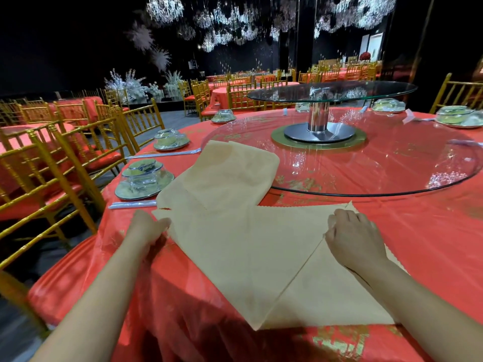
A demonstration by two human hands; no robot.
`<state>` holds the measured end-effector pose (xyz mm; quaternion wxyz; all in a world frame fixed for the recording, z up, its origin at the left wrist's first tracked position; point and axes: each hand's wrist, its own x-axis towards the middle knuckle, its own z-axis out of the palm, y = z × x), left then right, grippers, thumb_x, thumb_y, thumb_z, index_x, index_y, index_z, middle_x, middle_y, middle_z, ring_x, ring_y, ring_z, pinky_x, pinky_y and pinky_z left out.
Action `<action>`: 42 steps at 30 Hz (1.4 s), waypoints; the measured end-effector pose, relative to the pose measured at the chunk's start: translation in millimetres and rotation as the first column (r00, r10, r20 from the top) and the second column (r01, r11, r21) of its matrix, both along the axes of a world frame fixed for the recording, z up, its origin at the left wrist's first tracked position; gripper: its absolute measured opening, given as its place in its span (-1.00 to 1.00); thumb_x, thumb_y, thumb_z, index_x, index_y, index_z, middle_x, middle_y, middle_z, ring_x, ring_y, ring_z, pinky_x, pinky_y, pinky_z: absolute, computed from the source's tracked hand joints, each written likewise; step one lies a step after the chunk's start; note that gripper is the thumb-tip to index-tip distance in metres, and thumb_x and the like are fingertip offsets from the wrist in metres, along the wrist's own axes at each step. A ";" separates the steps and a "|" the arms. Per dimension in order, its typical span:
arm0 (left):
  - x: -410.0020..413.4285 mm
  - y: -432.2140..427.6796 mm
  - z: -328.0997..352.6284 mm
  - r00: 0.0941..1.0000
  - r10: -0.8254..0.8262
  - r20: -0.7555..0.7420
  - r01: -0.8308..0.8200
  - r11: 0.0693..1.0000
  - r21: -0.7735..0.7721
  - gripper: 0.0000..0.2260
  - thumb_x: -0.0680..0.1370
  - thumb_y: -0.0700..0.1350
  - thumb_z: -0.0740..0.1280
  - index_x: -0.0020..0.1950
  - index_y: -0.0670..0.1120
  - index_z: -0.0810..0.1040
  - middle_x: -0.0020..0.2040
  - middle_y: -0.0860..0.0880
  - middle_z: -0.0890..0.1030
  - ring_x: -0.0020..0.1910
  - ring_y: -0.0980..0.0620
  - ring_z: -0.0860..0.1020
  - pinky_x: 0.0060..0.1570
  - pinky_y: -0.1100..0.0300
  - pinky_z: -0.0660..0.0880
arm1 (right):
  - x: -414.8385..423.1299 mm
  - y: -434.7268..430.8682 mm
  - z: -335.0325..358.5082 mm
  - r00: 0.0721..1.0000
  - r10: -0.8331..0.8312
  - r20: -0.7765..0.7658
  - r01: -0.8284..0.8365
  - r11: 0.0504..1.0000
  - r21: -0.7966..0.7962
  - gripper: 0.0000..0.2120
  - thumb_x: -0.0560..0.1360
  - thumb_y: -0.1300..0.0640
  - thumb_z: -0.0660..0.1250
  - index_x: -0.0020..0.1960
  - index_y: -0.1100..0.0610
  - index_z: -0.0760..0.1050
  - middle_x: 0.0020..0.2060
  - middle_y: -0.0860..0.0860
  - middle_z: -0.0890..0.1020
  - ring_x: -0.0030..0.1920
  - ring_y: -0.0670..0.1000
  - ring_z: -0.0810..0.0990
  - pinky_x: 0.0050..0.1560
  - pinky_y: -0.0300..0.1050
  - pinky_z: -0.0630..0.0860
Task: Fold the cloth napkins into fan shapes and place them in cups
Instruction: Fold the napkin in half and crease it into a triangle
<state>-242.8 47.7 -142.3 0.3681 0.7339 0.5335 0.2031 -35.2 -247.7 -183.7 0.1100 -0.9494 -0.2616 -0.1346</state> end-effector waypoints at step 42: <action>163.7 -186.9 -0.1 0.603 -0.669 -0.435 0.798 0.514 0.315 -0.74 0.46 -0.27 0.25 0.13 -0.15 0.54 0.10 -0.12 0.57 0.04 -0.13 0.54 -0.12 0.13 0.42 | 5.6 -8.1 7.5 0.971 0.063 -0.229 -0.007 0.971 0.240 -0.67 0.46 0.13 0.19 0.22 0.11 0.37 0.23 0.03 0.45 0.25 0.10 0.34 0.17 -0.06 0.22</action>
